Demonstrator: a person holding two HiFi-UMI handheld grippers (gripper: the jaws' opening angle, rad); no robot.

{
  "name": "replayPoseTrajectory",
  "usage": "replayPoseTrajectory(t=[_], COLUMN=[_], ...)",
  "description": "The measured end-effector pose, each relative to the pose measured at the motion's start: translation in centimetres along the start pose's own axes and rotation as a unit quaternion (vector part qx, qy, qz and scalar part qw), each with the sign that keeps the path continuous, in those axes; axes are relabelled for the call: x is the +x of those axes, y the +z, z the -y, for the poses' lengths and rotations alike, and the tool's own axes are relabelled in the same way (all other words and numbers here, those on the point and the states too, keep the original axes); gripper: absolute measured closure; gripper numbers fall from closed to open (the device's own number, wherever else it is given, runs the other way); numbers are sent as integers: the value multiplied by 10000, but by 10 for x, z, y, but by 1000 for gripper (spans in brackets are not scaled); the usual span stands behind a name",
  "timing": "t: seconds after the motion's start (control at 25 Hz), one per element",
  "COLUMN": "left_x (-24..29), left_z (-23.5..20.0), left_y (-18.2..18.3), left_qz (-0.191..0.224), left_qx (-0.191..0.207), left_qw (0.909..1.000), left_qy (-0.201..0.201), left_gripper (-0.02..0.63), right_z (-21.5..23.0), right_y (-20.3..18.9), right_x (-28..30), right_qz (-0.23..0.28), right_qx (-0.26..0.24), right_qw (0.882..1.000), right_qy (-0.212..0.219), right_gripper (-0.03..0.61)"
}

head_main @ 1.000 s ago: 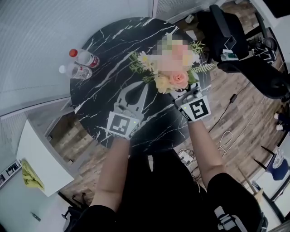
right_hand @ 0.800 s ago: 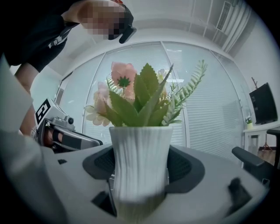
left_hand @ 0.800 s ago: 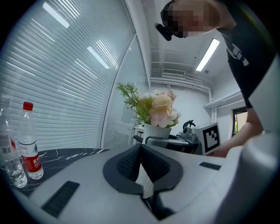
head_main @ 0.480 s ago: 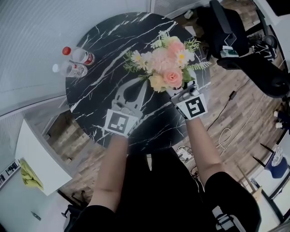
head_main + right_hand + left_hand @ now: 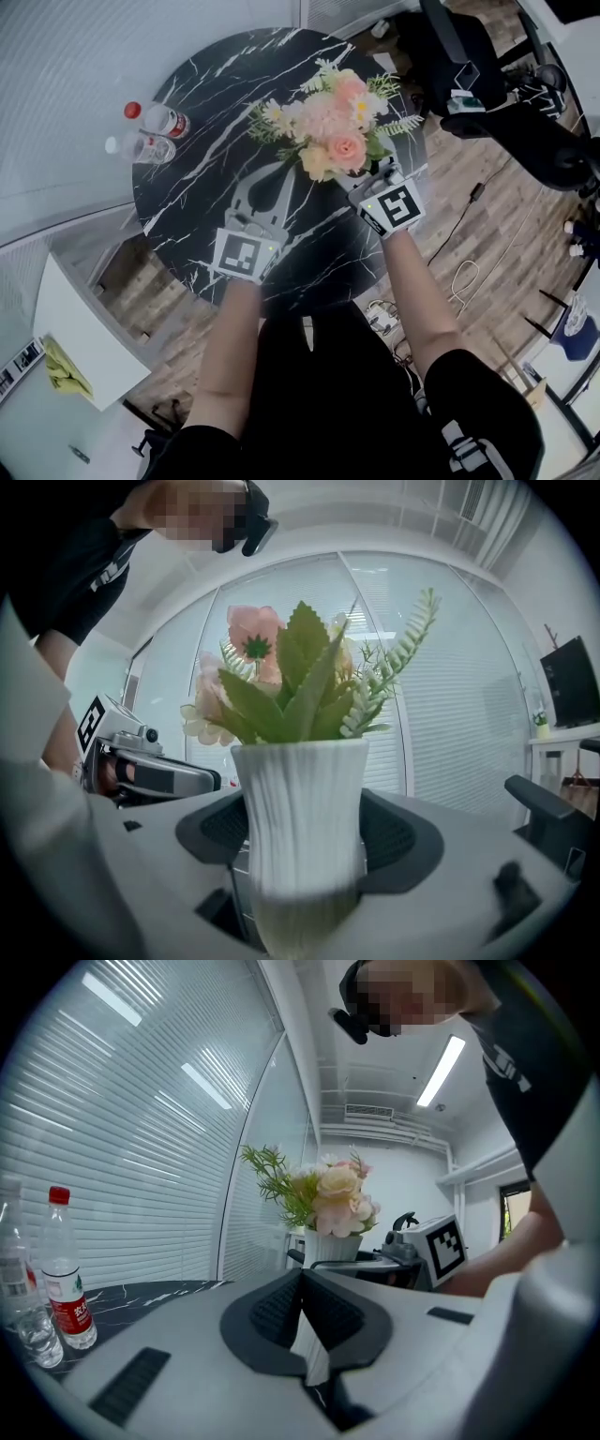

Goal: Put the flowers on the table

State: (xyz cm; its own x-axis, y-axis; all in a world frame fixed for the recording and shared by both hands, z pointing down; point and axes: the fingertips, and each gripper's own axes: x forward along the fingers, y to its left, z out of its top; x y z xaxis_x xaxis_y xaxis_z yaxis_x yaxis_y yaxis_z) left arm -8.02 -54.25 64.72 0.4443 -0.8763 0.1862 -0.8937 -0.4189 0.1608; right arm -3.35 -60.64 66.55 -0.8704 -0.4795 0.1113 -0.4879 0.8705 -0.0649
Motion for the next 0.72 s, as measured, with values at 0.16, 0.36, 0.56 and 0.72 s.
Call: replayPoseTrajectory(t=[0.16,0.36,0.56,0.72], left_x=[-3,-6,-14,-28], left_z=[2,5,16,25], left_y=[4,10,16,21], left_qz=[17,12,-83,-162], left_qx=[59,83,153,169], left_qw=[10000,10000,9998,9997], left_qy=[-10,-3,-61,-89], left_gripper=[601,601,601,601], right_z=[1,-1,-6,-14], right_y=[0,7,14,28], right_x=[-5,-15,-36,-57], right_qz=[-66,-92,-117,-183], right_qx=[148,150,186,150], right_qw=[9998,9998,9995,9991], right_qy=[-64,-106,-216,-342], right_gripper=[235,235,235,235])
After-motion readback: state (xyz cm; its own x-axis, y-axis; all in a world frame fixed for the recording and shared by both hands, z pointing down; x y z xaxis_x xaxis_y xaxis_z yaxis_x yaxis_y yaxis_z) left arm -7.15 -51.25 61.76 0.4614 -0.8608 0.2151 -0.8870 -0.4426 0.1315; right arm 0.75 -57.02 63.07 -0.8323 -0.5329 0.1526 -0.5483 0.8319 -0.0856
